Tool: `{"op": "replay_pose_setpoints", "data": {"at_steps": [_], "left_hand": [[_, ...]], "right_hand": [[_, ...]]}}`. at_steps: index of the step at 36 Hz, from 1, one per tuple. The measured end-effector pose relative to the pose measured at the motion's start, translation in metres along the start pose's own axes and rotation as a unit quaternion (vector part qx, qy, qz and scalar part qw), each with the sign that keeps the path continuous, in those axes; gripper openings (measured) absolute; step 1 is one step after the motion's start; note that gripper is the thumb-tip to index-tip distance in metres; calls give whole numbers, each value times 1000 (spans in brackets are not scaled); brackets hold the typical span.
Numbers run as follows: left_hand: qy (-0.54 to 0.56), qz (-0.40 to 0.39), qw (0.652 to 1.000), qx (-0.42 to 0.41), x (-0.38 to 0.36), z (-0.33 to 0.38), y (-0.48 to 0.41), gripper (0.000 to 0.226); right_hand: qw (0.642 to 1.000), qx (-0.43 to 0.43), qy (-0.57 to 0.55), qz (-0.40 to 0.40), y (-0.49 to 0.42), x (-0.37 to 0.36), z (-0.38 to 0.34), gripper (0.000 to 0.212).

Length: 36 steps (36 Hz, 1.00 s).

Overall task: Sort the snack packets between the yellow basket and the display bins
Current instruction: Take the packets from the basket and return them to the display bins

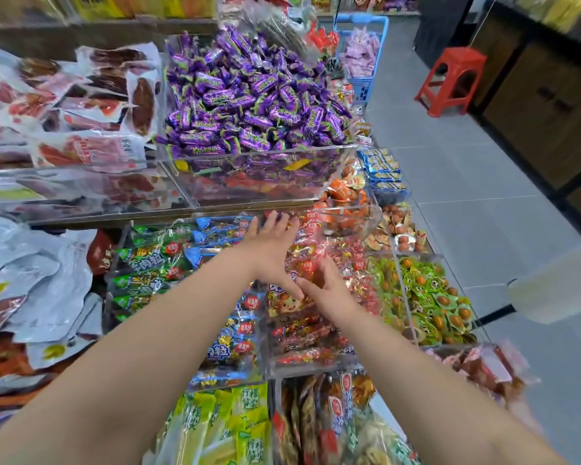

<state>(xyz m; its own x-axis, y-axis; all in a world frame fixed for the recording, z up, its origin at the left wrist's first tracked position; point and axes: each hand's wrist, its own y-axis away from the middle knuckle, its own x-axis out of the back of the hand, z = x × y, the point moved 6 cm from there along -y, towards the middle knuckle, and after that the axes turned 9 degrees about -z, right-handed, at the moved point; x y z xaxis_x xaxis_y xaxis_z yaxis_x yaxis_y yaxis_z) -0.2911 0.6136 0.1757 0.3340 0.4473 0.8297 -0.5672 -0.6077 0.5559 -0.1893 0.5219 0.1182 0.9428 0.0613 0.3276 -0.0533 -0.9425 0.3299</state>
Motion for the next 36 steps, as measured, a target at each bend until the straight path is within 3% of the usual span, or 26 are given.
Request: {"op": "replay_pose_setpoints", "data": {"at_steps": [5,9,12,18,23,26,30,36], "left_hand": [[-37,32,998,39,-13,2,0,148],[-55,21,996,67,-12,5,1,151],[-61,14,996,67,-7,7,-3,151],[-34,38,997,59,4,-1,-6,141],[-72,15,995,61,-4,7,-4,140],[-97,-3,992,76,-4,9,-5,145],[-126,-1,989,82,3,7,-7,147],[-118,-3,990,84,0,3,-7,146]], "right_hand": [[998,-11,-26,-60,3,10,7,63],[990,-15,39,-138,0,9,12,125],[990,-24,49,-128,-8,7,12,141],[995,33,79,-49,-30,18,-10,127],[991,29,103,-80,-26,13,1,133],[990,17,44,-130,-23,18,6,132],[996,-38,-54,-56,-34,40,0,115],[986,-37,-161,-12,-56,31,-17,92]]}}
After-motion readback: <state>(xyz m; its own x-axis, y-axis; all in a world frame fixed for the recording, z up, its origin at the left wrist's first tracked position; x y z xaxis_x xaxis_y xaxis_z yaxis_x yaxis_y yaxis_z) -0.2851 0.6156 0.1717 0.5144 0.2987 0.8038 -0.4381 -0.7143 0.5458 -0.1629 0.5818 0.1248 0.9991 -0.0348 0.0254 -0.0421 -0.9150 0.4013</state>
